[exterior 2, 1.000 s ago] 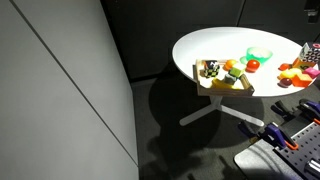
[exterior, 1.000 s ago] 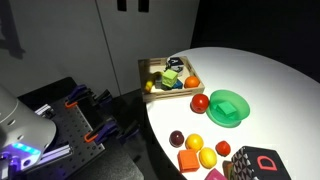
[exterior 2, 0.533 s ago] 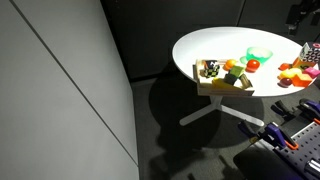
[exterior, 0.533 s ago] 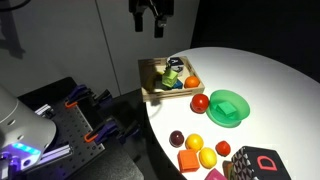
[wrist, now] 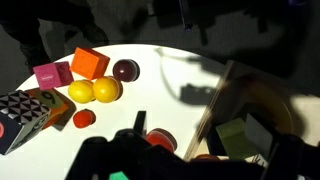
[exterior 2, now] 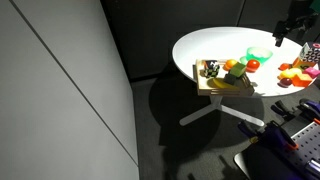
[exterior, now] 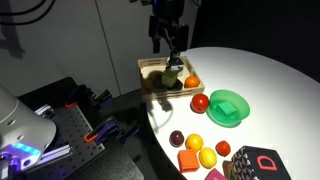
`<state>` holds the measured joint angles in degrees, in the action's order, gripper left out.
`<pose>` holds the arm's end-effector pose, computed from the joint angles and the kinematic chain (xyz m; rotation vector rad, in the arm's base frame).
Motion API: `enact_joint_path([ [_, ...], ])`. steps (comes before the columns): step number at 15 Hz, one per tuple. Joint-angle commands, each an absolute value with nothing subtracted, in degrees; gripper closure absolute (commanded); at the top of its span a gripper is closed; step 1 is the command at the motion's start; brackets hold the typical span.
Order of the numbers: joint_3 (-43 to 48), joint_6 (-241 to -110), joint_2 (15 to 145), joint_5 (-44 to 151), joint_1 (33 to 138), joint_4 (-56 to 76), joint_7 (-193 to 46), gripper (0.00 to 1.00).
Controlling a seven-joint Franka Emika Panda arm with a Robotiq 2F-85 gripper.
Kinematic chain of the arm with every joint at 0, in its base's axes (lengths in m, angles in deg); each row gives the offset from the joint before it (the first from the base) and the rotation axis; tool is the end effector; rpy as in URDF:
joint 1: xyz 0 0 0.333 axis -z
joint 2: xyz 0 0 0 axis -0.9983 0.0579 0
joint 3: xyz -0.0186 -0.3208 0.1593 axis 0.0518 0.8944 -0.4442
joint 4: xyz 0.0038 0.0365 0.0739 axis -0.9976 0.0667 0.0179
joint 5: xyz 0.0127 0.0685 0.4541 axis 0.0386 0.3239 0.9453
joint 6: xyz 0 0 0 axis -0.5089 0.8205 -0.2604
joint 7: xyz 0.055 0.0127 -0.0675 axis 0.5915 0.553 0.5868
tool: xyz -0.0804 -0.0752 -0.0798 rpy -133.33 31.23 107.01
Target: Put the toy plum in the bowl
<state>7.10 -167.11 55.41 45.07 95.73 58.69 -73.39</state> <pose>0.4636 -0.1545 0.3055 2.9974 -0.3817 -0.2004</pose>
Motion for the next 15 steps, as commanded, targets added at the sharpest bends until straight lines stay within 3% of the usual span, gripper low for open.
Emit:
enact_joint_path([
  [1,8.7,-171.4,59.6,50.0,96.5,57.6,-71.9,0.00],
  [15,9.2,-173.3,62.1,55.2,96.5,57.9,-70.9,0.00],
])
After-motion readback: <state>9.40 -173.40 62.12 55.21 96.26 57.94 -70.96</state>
